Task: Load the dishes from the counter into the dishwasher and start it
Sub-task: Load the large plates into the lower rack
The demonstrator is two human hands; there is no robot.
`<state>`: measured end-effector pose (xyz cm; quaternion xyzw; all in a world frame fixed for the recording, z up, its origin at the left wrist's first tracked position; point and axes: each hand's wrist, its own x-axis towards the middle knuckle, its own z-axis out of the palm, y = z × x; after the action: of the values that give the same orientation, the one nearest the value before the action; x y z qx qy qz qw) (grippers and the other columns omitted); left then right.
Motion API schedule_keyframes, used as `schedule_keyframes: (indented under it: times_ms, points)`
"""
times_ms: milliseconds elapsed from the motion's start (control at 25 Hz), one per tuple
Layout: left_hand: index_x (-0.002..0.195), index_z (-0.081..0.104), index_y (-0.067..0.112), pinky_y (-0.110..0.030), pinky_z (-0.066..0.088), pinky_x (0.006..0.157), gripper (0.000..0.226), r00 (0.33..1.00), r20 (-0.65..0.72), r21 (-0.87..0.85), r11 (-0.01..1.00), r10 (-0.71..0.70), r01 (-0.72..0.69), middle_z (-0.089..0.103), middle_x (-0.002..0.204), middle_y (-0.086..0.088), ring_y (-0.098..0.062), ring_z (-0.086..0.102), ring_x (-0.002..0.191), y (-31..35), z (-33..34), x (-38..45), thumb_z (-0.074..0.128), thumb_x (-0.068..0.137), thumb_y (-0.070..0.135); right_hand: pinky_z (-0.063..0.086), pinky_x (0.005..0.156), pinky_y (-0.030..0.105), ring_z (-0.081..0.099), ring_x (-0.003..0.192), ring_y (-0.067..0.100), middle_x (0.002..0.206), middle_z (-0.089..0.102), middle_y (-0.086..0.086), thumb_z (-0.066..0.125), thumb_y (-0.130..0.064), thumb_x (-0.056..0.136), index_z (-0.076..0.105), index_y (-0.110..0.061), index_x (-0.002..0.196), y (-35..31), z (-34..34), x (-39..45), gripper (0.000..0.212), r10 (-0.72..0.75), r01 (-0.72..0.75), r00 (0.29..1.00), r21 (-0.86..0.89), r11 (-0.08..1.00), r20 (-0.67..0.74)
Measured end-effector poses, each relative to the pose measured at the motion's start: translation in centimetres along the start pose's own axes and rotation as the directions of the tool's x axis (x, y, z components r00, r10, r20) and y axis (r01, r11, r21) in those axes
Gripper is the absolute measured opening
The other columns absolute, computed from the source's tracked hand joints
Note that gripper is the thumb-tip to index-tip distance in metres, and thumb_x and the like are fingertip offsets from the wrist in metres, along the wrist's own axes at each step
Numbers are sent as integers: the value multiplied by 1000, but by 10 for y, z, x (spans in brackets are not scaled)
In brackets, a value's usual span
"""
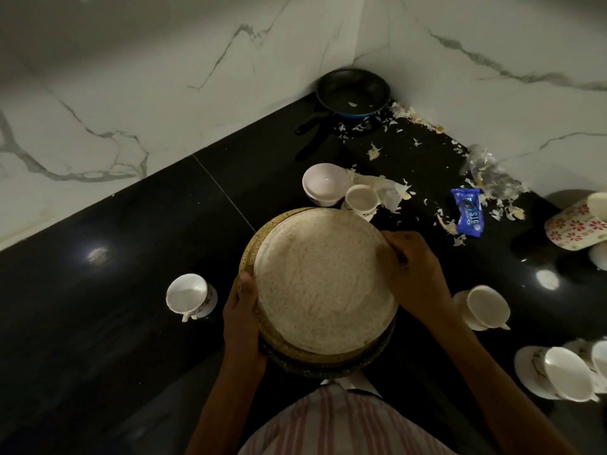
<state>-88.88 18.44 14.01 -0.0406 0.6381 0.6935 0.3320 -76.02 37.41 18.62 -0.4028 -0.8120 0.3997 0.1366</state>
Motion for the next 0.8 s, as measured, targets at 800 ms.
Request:
schedule_keyframes:
  times_ms: [800]
  points:
    - [123, 55, 48, -34, 48, 76, 41, 999, 34, -17, 1000, 1, 0, 60, 124, 14, -14, 57, 112, 1, 1, -12, 61, 87, 29, 49, 81, 18, 56, 104, -9, 116, 57, -26, 64, -15, 91, 51, -50, 117, 10, -5, -24, 46, 77, -103, 994, 489, 866, 73]
